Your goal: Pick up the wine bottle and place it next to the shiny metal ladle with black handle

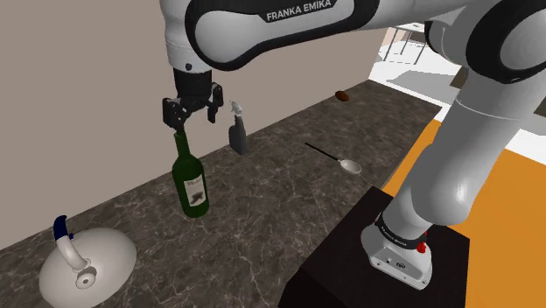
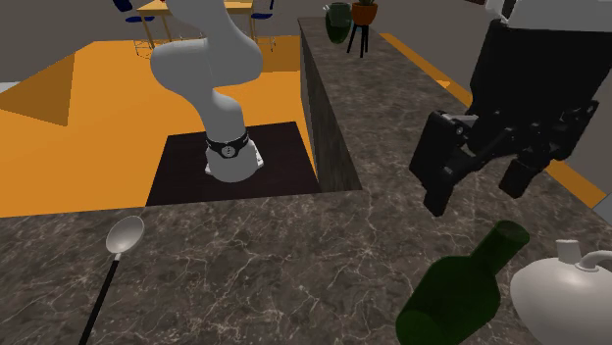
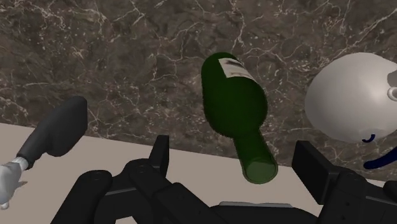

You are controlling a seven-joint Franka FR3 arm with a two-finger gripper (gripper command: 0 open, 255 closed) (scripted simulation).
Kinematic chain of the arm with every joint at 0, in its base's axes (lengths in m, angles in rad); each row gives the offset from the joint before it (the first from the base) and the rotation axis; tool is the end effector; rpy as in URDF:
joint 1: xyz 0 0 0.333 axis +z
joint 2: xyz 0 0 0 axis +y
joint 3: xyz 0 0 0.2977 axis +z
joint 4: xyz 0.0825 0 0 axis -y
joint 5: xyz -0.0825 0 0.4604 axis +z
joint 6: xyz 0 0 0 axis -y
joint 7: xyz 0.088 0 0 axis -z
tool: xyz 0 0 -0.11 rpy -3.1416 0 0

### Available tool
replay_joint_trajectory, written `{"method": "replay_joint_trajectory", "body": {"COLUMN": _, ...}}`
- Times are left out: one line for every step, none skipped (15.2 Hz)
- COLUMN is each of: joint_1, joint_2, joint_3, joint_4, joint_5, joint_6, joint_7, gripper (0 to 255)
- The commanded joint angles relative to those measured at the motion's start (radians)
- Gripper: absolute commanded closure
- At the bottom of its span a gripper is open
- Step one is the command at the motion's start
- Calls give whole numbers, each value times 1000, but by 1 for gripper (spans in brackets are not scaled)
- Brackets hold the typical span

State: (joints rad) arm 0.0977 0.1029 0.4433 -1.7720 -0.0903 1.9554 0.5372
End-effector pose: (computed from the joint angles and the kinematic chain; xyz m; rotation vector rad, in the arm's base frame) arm 0.5829 0.3345 0.4655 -3.1261 -0.0466 -0.1552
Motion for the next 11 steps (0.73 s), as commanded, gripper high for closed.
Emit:
{"method": "replay_joint_trajectory", "body": {"joint_1": 27, "joint_2": 96, "joint_3": 10, "joint_4": 97, "joint_5": -49, "joint_6": -18, "joint_7": 53, "gripper": 0}}
{"method": "replay_joint_trajectory", "body": {"joint_1": 43, "joint_2": 141, "joint_3": 11, "joint_4": 145, "joint_5": -71, "joint_6": -28, "joint_7": 76, "gripper": 0}}
{"method": "replay_joint_trajectory", "body": {"joint_1": 47, "joint_2": 146, "joint_3": 9, "joint_4": 151, "joint_5": -73, "joint_6": -30, "joint_7": 78, "gripper": 0}}
{"method": "replay_joint_trajectory", "body": {"joint_1": 47, "joint_2": 149, "joint_3": 8, "joint_4": 142, "joint_5": -75, "joint_6": -17, "joint_7": 80, "gripper": 0}}
{"method": "replay_joint_trajectory", "body": {"joint_1": 47, "joint_2": 153, "joint_3": 7, "joint_4": 132, "joint_5": -77, "joint_6": -5, "joint_7": 81, "gripper": 0}}
{"method": "replay_joint_trajectory", "body": {"joint_1": 47, "joint_2": 156, "joint_3": 7, "joint_4": 123, "joint_5": -79, "joint_6": 7, "joint_7": 82, "gripper": 0}}
{"method": "replay_joint_trajectory", "body": {"joint_1": 47, "joint_2": 160, "joint_3": 6, "joint_4": 115, "joint_5": -81, "joint_6": 19, "joint_7": 84, "gripper": 0}}
{"method": "replay_joint_trajectory", "body": {"joint_1": 48, "joint_2": 164, "joint_3": 5, "joint_4": 106, "joint_5": -84, "joint_6": 30, "joint_7": 85, "gripper": 0}}
{"method": "replay_joint_trajectory", "body": {"joint_1": 48, "joint_2": 168, "joint_3": 4, "joint_4": 98, "joint_5": -86, "joint_6": 42, "joint_7": 87, "gripper": 0}}
{"method": "replay_joint_trajectory", "body": {"joint_1": 48, "joint_2": 174, "joint_3": 3, "joint_4": 86, "joint_5": -90, "joint_6": 60, "joint_7": 90, "gripper": 0}}
{"method": "replay_joint_trajectory", "body": {"joint_1": 48, "joint_2": 174, "joint_3": 3, "joint_4": 86, "joint_5": -90, "joint_6": 61, "joint_7": 90, "gripper": 0}}
